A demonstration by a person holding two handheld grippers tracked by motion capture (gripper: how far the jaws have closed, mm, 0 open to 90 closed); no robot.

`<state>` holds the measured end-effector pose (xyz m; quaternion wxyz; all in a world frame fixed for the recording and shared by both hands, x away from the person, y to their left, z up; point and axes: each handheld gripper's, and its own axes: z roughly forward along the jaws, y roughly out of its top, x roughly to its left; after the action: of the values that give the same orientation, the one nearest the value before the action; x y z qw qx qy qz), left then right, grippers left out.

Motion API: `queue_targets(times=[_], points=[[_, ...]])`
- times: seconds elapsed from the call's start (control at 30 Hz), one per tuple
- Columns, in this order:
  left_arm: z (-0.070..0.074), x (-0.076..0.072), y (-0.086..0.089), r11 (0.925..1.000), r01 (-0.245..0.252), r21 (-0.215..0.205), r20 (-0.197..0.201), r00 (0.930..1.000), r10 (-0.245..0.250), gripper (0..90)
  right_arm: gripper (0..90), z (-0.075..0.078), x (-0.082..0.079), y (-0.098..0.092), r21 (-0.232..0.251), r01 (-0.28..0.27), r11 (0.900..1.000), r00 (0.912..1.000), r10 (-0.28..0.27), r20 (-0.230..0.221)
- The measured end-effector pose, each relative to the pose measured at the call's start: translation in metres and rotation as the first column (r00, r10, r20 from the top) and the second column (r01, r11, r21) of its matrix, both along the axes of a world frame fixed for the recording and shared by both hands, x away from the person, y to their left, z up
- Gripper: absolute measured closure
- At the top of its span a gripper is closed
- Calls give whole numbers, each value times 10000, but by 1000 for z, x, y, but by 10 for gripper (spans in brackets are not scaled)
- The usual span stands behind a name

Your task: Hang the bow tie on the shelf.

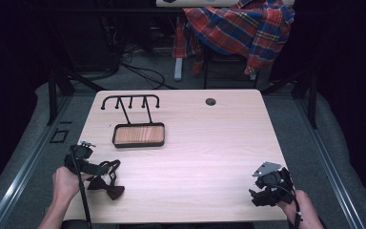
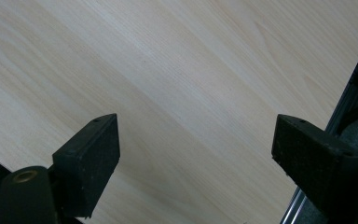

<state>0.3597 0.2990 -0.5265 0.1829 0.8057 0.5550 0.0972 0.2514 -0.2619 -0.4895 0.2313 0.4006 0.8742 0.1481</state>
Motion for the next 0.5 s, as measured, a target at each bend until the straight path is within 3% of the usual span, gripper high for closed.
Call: queue_targets(times=[0.03,0.2,0.3,0.5], points=[[-1,2,-1,10000,10,48,-30,10000,-10,8,149,0,0,0,-297,-8,9996,10000,8,-4],[-6,11,-5,9995,295,146,-118,9995,-294,43,149,0,0,1,-272,9,9996,10000,-10,-29],[-6,13,-5,9988,463,156,-132,9989,-461,182,149,-1,1,1,-204,18,9998,10000,-18,-36],[-11,16,-5,9983,585,63,-386,9976,-582,340,149,-1,0,1,-321,-2,9995,10000,2,3]])
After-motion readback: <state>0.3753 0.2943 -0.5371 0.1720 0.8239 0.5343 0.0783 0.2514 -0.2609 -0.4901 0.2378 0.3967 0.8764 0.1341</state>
